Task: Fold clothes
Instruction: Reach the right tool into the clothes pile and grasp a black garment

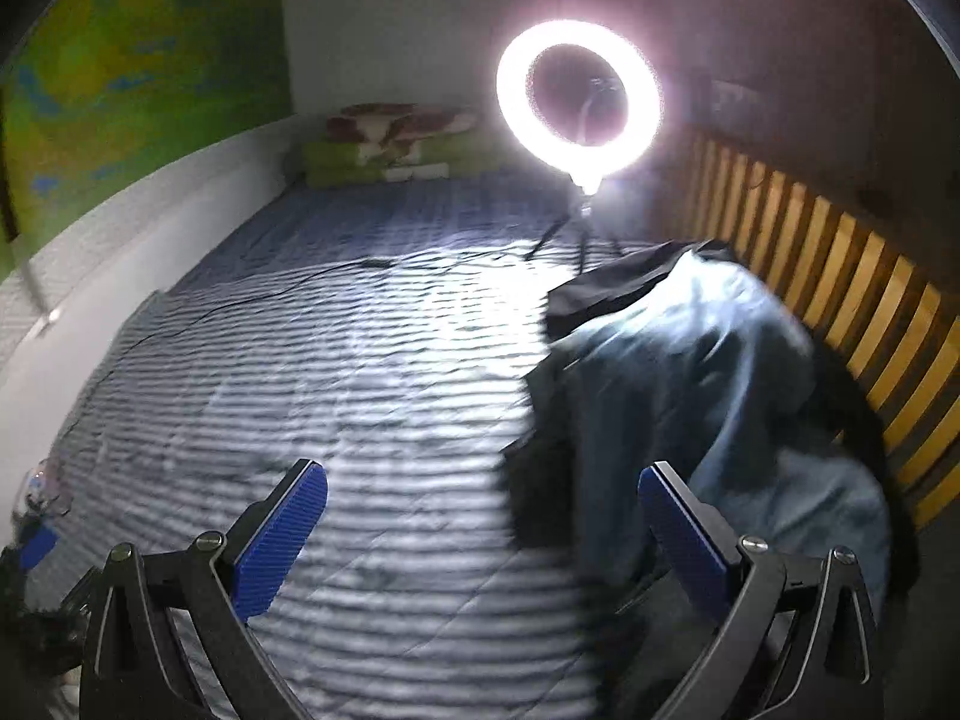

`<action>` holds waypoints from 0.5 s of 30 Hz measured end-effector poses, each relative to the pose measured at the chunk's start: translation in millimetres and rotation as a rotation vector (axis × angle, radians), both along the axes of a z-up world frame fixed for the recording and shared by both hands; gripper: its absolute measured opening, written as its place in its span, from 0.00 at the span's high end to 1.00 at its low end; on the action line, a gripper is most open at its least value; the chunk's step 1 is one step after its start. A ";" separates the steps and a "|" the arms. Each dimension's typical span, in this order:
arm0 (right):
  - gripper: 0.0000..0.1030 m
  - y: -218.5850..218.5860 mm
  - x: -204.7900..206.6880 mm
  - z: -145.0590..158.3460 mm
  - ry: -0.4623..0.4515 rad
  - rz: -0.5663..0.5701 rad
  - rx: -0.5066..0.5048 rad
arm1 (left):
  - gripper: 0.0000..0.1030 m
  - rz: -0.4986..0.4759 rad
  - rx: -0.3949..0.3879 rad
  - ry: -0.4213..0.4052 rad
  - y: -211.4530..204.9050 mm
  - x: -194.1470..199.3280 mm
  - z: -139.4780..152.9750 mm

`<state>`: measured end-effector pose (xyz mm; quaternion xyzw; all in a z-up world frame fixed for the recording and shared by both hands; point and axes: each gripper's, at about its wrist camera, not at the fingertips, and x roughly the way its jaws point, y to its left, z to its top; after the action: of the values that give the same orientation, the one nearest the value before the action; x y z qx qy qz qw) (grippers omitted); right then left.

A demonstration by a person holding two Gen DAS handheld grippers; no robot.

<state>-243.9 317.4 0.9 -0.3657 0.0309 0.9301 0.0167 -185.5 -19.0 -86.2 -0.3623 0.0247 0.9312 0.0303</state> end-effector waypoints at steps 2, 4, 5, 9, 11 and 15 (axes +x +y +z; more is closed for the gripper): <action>0.01 23.4 -20.4 4.5 -0.011 -0.024 0.008 | 0.00 -0.004 -0.014 -0.001 2.6 -9.2 -3.5; 0.01 43.5 -37.0 6.1 -0.019 -0.052 0.028 | 0.00 0.001 -0.022 -0.002 5.3 -18.7 -8.7; 0.01 57.1 -50.0 6.7 -0.026 -0.068 0.045 | 0.00 0.002 -0.021 -0.007 6.4 -23.9 -12.1; 0.01 98.3 -92.9 5.1 -0.056 -0.120 0.065 | 0.00 0.023 -0.006 -0.037 10.4 -45.1 -28.0; 0.01 118.8 -114.5 2.8 -0.081 -0.142 0.050 | 0.00 0.032 -0.006 -0.060 14.5 -57.6 -36.5; 0.01 156.6 -156.1 4.2 -0.095 -0.190 0.074 | 0.00 0.034 -0.008 -0.083 29.1 -82.1 -42.7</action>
<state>-400.0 474.0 5.1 -0.4040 0.0301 0.9064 0.1200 -267.7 10.1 -128.9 -0.4010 0.0210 0.9157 0.0141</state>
